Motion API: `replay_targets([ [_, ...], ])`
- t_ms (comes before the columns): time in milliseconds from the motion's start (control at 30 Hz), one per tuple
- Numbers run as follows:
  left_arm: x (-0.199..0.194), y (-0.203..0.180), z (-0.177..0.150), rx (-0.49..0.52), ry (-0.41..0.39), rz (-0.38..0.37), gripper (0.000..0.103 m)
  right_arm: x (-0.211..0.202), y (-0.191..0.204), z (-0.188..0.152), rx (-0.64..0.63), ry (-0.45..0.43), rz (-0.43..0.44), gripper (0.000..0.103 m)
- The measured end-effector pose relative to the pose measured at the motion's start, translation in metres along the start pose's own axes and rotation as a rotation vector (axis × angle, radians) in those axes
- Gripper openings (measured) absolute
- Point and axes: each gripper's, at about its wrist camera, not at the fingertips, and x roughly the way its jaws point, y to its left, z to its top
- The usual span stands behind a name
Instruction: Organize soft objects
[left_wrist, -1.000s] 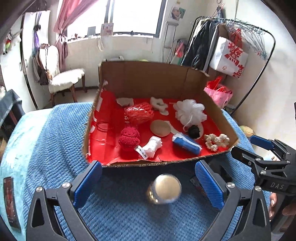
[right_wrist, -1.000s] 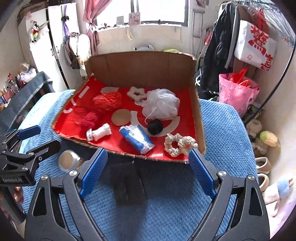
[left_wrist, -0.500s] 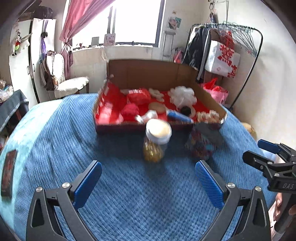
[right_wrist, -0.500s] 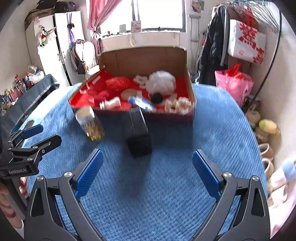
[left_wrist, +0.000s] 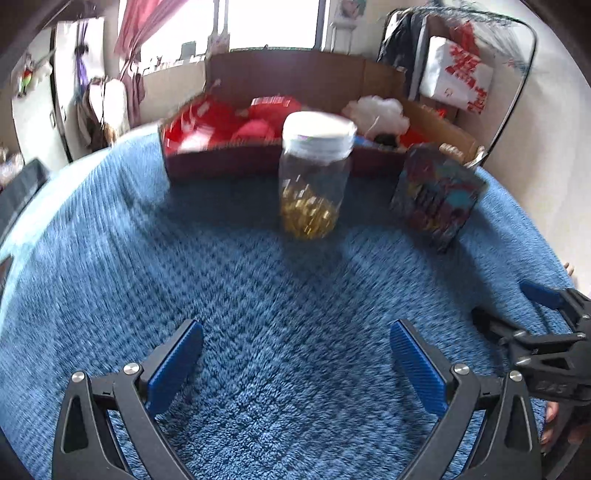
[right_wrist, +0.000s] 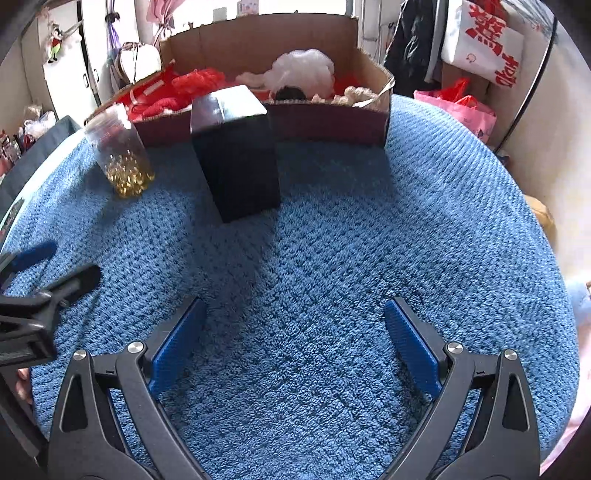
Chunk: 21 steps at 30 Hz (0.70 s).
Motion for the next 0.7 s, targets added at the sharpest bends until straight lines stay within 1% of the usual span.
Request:
replay_targets([
  [67, 0.0, 0.003, 0.0, -0.014, -0.003, -0.004, 0.103, 0.0, -0.003, 0.0, 0.017, 0.0, -0.01, 0.1],
  [200, 0.004, -0.002, -0.001, 0.016, 0.009, 0.024, 0.103, 0.003, -0.004, 0.0, 0.02, 0.01, -0.01, 0.103],
  [367, 0.007, -0.005, 0.0, 0.029, 0.018, 0.045, 0.103, 0.004, -0.005, 0.001, 0.029, 0.014, -0.013, 0.103],
  [500, 0.01, -0.004, 0.001, 0.022, 0.024, 0.045, 0.103, 0.005, -0.003, 0.001, 0.022, 0.014, -0.024, 0.103],
  [700, 0.011, -0.004, 0.004, 0.014, 0.024, 0.043, 0.103, 0.005, -0.004, 0.0, 0.027, 0.013, -0.016, 0.103],
])
